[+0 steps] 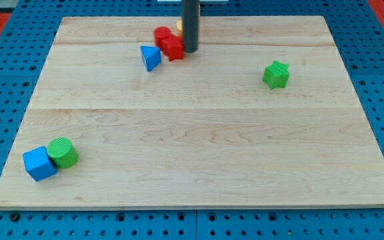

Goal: Place the blue triangle left to the red star

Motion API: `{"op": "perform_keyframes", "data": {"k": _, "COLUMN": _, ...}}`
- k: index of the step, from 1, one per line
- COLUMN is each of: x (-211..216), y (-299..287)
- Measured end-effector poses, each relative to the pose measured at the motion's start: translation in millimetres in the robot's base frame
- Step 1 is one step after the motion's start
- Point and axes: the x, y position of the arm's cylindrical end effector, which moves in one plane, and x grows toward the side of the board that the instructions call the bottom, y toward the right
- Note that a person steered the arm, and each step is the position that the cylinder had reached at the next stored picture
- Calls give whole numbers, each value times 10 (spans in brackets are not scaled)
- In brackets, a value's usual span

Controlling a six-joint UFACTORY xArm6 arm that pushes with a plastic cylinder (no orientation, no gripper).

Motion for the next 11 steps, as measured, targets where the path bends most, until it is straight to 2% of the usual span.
{"op": "perform_keyframes", "data": {"k": 2, "x": -331, "y": -866}}
{"op": "perform_keyframes", "data": {"k": 3, "x": -309, "y": -869}}
{"op": "perform_keyframes", "data": {"k": 4, "x": 92, "y": -169}}
{"op": "perform_keyframes", "data": {"k": 5, "x": 189, "y": 203}}
{"op": "perform_keyframes", "data": {"k": 7, "x": 238, "y": -323}}
{"op": "perform_keyframes", "data": {"k": 9, "x": 605, "y": -117}}
{"op": "perform_keyframes", "data": {"k": 11, "x": 221, "y": -981}}
